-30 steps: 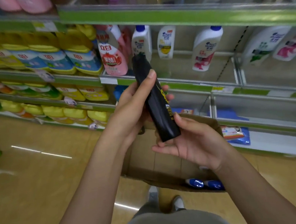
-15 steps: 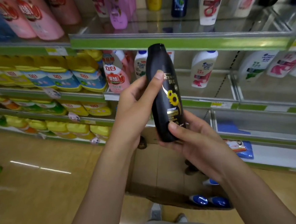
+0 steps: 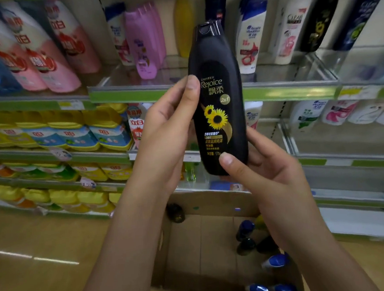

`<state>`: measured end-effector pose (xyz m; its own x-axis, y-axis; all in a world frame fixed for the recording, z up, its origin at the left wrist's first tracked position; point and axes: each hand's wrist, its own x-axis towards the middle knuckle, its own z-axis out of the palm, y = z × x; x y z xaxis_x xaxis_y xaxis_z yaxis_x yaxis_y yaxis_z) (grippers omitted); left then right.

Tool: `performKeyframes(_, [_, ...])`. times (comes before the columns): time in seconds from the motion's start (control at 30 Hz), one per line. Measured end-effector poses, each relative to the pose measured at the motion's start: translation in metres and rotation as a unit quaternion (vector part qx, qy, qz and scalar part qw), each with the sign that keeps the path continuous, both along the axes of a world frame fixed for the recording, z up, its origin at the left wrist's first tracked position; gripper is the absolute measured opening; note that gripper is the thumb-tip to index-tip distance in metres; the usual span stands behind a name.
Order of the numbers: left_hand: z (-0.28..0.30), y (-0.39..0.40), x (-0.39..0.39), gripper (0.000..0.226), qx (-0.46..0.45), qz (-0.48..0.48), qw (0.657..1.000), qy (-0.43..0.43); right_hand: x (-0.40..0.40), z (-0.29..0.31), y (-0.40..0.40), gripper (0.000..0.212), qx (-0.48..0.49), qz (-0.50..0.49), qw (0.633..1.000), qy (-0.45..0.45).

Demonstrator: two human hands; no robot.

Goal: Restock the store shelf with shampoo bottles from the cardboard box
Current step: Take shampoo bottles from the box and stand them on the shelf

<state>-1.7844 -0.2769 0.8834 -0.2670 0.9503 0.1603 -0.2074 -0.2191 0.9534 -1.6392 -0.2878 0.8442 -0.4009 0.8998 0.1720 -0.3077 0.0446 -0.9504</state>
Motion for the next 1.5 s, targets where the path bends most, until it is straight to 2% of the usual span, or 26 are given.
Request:
performKeyframes(0.2, [0.02,0.004,0.002,0.037,0.044,-0.04,0.998,0.027,0.003,0.015,-0.001,0.058,0.066,-0.073,0.995,-0.003])
performKeyframes(0.53, [0.023,0.018,0.004,0.03,0.042,-0.025,0.997,0.065,0.002,0.01,0.014,0.059,0.033,-0.046,0.997,-0.048])
performKeyframes(0.83, [0.026,0.071,0.033,0.031,0.046,-0.078,0.985,0.149,0.028,0.002,0.053,0.054,0.028,-0.143,0.985,-0.092])
performKeyframes(0.97, [0.028,0.094,0.055,0.032,0.049,-0.093,0.978,0.179,0.054,0.004,0.073,0.044,0.036,-0.164,0.976,-0.137])
performKeyframes(1.13, [0.024,0.13,0.096,0.029,0.058,-0.095,0.976,0.186,0.098,0.003,0.114,0.034,0.042,-0.168,0.972,-0.161])
performKeyframes(1.27, [0.019,0.175,0.138,0.036,0.053,-0.059,0.975,0.206,0.137,-0.003,0.167,0.037,0.056,-0.162,0.966,-0.193])
performKeyframes(1.5, [0.013,0.252,0.193,0.03,0.023,-0.008,0.981,0.193,0.195,-0.005,0.27,0.041,0.109,-0.142,0.946,-0.27])
